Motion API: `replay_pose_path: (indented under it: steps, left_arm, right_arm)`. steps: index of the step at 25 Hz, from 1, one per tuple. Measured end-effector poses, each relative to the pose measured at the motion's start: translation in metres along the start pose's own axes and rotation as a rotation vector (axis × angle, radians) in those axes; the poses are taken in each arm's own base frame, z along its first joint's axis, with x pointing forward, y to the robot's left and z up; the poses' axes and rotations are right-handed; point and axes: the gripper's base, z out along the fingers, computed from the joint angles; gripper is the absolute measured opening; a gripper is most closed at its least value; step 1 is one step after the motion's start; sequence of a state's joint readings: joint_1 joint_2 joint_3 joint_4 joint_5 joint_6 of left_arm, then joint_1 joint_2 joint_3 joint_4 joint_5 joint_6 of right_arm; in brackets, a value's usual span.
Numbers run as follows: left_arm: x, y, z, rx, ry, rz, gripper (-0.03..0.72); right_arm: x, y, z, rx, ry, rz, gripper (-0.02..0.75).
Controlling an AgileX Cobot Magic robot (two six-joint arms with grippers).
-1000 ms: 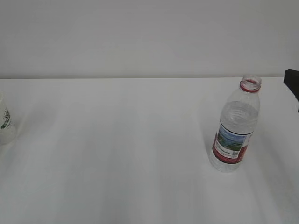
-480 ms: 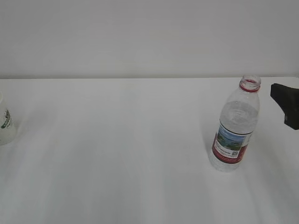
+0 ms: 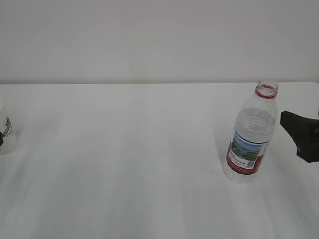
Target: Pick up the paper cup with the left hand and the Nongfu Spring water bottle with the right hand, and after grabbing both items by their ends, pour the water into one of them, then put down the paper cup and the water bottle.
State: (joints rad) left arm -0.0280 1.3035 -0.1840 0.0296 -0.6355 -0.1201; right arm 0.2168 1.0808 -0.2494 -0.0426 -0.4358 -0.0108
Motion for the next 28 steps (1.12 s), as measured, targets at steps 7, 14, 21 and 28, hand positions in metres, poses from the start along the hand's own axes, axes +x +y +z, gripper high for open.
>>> replay_pose_path:
  steps: [7,14,21,28]
  left_arm:
    - [0.020,0.002,-0.003,0.001,0.010,-0.034,0.509]
    - [0.031,0.001,-0.009,0.020,-0.004,-0.038,0.507]
    - [0.044,-0.001,-0.012,0.050,0.006,-0.041,0.507]
    - [0.046,-0.004,-0.011,0.091,-0.009,-0.025,0.507]
  right_arm:
    - [0.014,0.002,-0.005,-0.015,0.015,0.022,0.590]
    - [0.029,0.004,-0.013,-0.027,0.001,0.038,0.589]
    - [0.047,0.008,-0.007,-0.060,0.056,0.042,0.589]
    - [0.062,0.010,0.002,-0.083,0.080,0.049,0.589]
